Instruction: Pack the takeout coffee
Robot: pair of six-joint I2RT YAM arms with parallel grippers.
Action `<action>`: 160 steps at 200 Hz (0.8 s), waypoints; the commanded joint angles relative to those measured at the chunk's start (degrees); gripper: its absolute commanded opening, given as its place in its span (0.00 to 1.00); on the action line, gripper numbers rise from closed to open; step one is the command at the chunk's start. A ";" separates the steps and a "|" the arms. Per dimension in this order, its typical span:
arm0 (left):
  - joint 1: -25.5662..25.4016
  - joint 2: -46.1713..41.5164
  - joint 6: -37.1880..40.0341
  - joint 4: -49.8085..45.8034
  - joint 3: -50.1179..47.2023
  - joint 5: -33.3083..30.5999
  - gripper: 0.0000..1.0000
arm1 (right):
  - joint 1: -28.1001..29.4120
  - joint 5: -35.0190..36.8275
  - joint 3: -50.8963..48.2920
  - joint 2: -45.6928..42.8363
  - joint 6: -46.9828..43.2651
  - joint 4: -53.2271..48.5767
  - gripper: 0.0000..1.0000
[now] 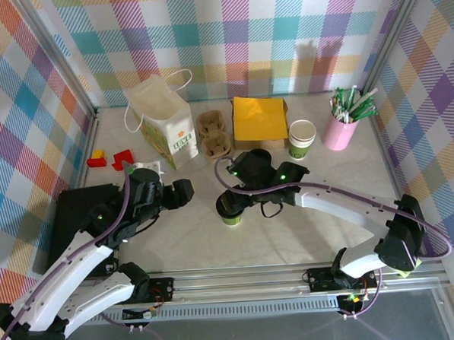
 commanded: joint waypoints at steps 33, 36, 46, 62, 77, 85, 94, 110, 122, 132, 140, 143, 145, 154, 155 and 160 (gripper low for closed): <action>0.18 -2.49 0.42 -4.30 1.72 -4.11 0.74 | 3.10 4.92 4.72 6.97 0.99 -3.70 0.81; 0.18 -2.49 0.41 -4.31 1.72 -4.09 0.74 | 3.03 4.86 4.79 7.24 1.09 -3.67 0.81; 0.18 -2.52 0.55 -4.22 1.77 -4.07 0.74 | 3.10 4.73 5.21 7.94 1.61 -3.69 0.81; 0.18 -2.49 0.68 -4.05 1.59 -4.07 0.74 | 3.26 4.68 5.32 8.76 1.92 -3.34 0.82; 0.18 -2.49 0.85 -3.96 1.46 -3.99 0.74 | 3.32 4.77 5.62 9.48 2.15 -3.34 0.82; 0.18 -2.49 0.98 -3.91 1.35 -4.11 0.74 | 3.33 4.77 5.82 9.88 2.24 -3.30 0.82; 0.18 -2.55 1.03 -3.95 1.38 -4.21 0.74 | 3.37 4.68 6.14 10.23 2.40 -3.50 0.82; 0.18 -2.49 1.12 -4.00 1.37 -4.23 0.74 | 3.59 4.64 6.51 10.87 2.46 -3.33 0.82; 0.18 -2.49 1.12 -3.96 1.26 -4.25 0.74 | 3.79 4.58 6.81 11.42 2.45 -3.41 0.82; 0.20 -2.49 1.26 -4.03 1.21 -4.40 0.74 | 3.85 4.59 7.14 11.90 2.51 -3.58 0.83; 0.20 -2.49 1.26 -4.04 1.18 -4.57 0.74 | 3.92 4.59 7.32 12.38 2.51 -3.69 0.83; 0.19 -2.49 1.22 -4.04 1.22 -4.54 0.74 | 3.88 4.59 7.38 12.56 2.47 -3.77 0.83; 0.18 -2.49 1.21 -4.04 1.23 -4.59 0.74 | 3.99 4.59 7.45 12.63 2.57 -3.78 0.83; 0.18 -2.50 1.31 -4.04 1.17 -4.59 0.74 | 3.98 4.59 7.66 13.15 2.62 -4.06 0.83; 0.18 -2.50 1.35 -4.04 1.22 -4.58 0.74 | 3.96 4.59 7.69 13.18 2.61 -4.05 0.83; 0.18 -2.49 1.30 -3.94 1.17 -4.70 0.74 | 4.01 4.64 7.71 13.44 2.77 -4.25 0.83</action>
